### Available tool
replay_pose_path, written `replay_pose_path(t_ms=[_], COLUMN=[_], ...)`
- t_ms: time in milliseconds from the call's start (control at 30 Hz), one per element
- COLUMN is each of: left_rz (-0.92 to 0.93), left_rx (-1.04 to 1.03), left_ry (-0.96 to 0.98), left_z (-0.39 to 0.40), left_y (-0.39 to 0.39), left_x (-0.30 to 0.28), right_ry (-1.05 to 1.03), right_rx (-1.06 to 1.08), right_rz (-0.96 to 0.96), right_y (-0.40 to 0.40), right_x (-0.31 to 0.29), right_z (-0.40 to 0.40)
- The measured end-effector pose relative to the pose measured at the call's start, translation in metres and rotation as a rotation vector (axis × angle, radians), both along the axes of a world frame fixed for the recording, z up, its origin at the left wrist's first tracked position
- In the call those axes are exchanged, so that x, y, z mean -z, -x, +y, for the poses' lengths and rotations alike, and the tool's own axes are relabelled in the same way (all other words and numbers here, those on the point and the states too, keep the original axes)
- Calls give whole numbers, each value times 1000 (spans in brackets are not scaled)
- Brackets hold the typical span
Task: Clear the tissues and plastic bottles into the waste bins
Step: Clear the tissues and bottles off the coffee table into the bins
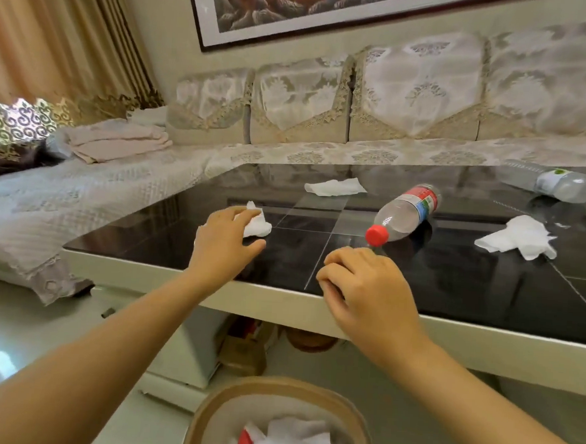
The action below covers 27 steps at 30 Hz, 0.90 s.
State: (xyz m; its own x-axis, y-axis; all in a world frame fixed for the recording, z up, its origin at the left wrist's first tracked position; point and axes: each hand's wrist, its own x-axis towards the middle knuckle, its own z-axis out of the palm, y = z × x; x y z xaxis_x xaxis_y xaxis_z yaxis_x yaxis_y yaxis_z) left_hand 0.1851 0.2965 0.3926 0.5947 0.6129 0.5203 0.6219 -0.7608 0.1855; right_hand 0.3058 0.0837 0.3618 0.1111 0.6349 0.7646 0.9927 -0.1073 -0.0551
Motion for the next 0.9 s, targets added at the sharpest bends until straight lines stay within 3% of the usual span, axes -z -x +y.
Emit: replay_pose_path(t_ms=[133, 300, 467, 600, 767, 900], left_rz=[289, 290, 119, 37, -48, 30], left_rx=[-141, -157, 83, 244, 397, 402], left_ry=[67, 328, 269, 257, 261, 199], left_z=[50, 78, 60, 13, -42, -74], left_y=[-25, -43, -46, -42, -41, -51], left_x=[1, 8, 6, 2, -10, -18], right_ry=[9, 95, 259, 276, 259, 256], right_rx=[135, 264, 312, 331, 339, 450], right_rz=[-59, -105, -229, -266, -234, -108], right_y=[-14, -33, -45, -44, -47, -71], right_x=[-7, -14, -13, -14, -23, -26], right_z=[18, 23, 12, 2, -19, -48])
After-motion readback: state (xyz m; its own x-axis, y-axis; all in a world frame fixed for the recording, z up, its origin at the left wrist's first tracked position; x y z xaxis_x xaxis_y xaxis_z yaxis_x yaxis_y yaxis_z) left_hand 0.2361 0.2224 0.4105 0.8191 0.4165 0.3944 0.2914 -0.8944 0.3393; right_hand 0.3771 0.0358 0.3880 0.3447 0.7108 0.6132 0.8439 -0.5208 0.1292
